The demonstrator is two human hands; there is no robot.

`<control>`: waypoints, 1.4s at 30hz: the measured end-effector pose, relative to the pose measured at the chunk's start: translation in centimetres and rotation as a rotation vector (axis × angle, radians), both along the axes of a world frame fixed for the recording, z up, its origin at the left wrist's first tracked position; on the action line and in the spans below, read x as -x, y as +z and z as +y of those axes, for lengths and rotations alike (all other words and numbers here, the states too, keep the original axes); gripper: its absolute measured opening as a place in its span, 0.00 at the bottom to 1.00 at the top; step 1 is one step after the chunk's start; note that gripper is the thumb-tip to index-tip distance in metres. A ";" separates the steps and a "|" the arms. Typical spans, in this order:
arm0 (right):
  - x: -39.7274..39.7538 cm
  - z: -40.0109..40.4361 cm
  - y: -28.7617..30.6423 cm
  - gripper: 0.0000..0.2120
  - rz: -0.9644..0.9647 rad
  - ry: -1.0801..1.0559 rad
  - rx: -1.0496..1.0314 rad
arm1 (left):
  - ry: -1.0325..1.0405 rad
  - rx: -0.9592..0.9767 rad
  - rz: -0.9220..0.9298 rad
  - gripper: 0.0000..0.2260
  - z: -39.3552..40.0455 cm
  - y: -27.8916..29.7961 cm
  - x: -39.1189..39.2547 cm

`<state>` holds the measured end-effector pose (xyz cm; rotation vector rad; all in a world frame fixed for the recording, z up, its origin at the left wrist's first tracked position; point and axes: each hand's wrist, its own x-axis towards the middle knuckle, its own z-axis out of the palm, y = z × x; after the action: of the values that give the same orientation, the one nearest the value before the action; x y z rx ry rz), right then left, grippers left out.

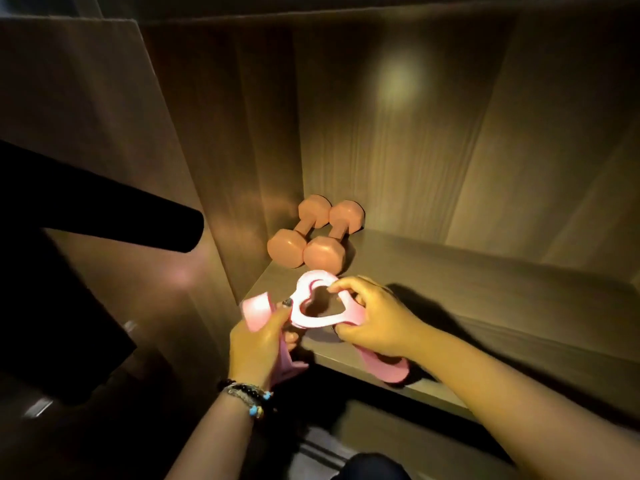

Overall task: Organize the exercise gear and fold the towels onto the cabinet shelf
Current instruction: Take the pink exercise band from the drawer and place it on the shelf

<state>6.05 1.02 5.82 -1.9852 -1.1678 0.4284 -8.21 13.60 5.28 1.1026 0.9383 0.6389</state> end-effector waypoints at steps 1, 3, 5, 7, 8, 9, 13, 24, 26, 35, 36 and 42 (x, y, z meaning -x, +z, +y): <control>-0.7 1.1 -0.2 0.25 -0.016 0.025 0.051 | 0.018 -0.002 0.023 0.05 0.4 -0.4 -0.1; -1.6 3.3 -0.7 0.27 -0.088 0.068 0.120 | 0.023 -0.105 0.060 0.06 1.1 -1.2 -0.3; -2.1 5.8 -1.2 0.28 -0.128 0.096 0.182 | 0.033 -0.187 0.075 0.06 1.5 -2.0 -0.3; -2.2 8.1 -1.6 0.28 -0.128 0.117 0.226 | 0.022 -0.224 0.137 0.04 1.9 -2.8 -0.2; -2.2 9.1 -1.8 0.28 -0.131 0.123 0.239 | 0.008 -0.238 0.184 0.06 2.2 -3.3 -0.1; -2.2 9.9 -2.0 0.27 -0.141 0.128 0.246 | -0.002 -0.252 0.225 0.08 2.4 -3.7 0.0; -2.0 12.1 -2.7 0.27 -0.177 0.122 0.263 | -0.060 -0.399 0.359 0.21 3.1 -4.7 0.4; -1.6 10.1 -0.9 0.37 -0.379 0.238 0.386 | -0.215 -0.653 0.449 0.27 2.8 -4.5 -0.2; -1.7 8.6 -0.9 0.37 -0.368 0.190 0.320 | -0.221 -0.649 0.445 0.28 2.8 -4.5 -0.2; -0.9 4.1 -4.9 0.21 -0.377 0.149 0.156 | -0.152 -0.583 0.414 0.17 2.3 -4.6 -0.5; -0.9 4.4 -5.1 0.20 -0.380 0.148 0.148 | -0.145 -0.565 0.402 0.17 2.4 -4.6 -0.5; -2.0 5.7 -5.5 0.21 -0.458 0.154 0.134 | -0.154 -0.542 0.383 0.19 3.3 -4.5 -1.2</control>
<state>8.07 6.72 0.31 -2.1854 -1.6187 0.1290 -7.02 16.86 0.78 1.8096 1.0172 0.5787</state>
